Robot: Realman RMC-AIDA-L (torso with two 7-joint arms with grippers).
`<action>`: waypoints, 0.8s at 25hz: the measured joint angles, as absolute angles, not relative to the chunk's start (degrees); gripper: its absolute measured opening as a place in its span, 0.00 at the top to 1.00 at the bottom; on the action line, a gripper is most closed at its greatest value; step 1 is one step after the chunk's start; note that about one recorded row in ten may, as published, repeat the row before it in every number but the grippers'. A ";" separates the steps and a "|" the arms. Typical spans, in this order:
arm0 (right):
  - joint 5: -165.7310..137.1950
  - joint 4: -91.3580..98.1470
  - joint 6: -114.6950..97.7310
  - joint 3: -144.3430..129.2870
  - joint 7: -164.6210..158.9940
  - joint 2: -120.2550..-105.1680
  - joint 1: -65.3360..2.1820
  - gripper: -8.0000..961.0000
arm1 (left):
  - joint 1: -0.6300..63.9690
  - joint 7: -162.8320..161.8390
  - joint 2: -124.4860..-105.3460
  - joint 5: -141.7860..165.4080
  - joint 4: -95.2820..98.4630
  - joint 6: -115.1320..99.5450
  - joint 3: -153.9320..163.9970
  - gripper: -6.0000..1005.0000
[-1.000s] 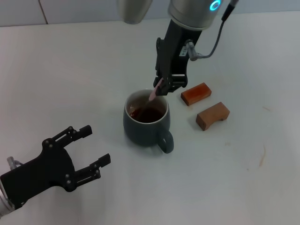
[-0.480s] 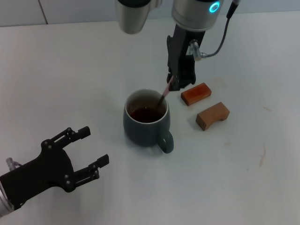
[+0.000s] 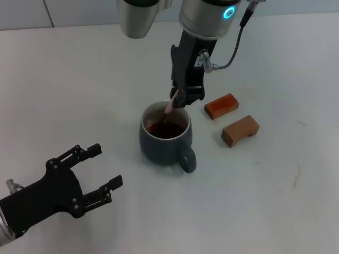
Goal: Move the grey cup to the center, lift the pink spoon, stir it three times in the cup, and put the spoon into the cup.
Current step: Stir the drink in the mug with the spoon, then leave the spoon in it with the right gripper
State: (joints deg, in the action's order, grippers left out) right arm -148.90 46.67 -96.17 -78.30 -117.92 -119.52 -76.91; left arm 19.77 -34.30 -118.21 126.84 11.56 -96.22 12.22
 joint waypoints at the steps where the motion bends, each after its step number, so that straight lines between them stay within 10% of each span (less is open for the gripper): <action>1: -149.55 46.23 -95.62 -78.34 -118.14 -119.47 -77.01 0.87 | 19.77 -34.33 -118.21 126.84 11.56 -96.24 12.22 0.19; 20: -148.75 46.63 -97.76 -80.17 -119.94 -119.70 -78.70 0.87 | 19.78 -34.43 -118.21 126.83 11.33 -96.33 12.22 0.19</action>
State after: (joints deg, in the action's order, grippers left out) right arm -148.75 46.63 -97.76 -80.17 -119.94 -119.70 -78.70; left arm 19.78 -34.43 -118.21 126.83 11.33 -96.33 12.22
